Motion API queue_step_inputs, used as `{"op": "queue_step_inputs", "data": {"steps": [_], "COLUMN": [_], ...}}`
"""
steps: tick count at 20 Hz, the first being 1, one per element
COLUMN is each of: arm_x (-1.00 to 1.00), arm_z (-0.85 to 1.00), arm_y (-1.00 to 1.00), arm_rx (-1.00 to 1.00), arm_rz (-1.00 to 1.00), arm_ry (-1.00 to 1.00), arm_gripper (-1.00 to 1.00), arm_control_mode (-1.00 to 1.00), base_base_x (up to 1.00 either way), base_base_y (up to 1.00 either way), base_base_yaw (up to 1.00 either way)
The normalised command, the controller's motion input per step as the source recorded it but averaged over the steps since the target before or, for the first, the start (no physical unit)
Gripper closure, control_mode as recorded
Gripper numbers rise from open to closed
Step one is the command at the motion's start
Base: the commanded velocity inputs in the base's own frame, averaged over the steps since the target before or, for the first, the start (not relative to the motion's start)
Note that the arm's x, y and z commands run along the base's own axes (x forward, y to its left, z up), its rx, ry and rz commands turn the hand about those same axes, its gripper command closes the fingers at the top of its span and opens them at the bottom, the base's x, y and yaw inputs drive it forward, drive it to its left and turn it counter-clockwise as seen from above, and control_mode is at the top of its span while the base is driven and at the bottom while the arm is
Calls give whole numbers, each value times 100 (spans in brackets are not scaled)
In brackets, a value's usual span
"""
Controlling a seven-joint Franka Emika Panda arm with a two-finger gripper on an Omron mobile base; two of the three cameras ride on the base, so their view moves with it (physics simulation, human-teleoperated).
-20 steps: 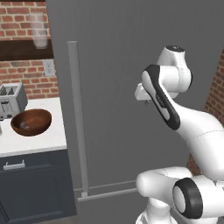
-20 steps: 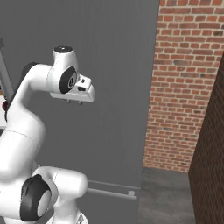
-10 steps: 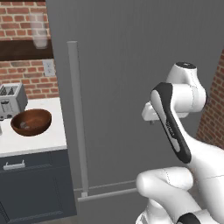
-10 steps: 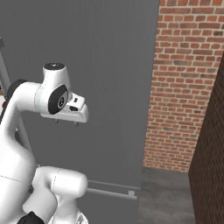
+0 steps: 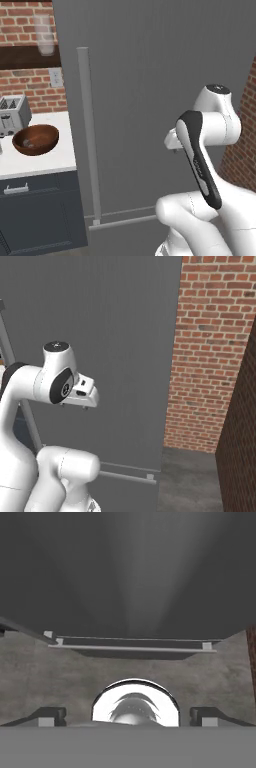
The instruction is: Grab a lemon wedge from the fridge and one ice cube from the ice bowl, and put them in the glass of lemonade.
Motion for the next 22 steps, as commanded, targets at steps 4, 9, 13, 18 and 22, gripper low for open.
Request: {"op": "queue_step_inputs", "data": {"steps": [4, 9, 13, 18, 22], "arm_x": [-12, 0, 0, 0, 0], "arm_z": [-8, 0, 0, 0, 0], "arm_y": [0, 0, 0, 0, 0], "arm_rx": [0, 0, 0, 0, 0], "arm_rz": [0, 0, 0, 0, 0], "arm_ry": [1, 0, 0, 0, 0], "arm_gripper": [-100, -100, -100, -100, -100], "arm_control_mode": [100, 100, 100, 100, 100], "base_base_x": [-53, -86, -44, 6, 29], "base_base_y": [0, 15, 84, 100, 100], "base_base_yaw": [0, 0, 0, -1, -9]}}
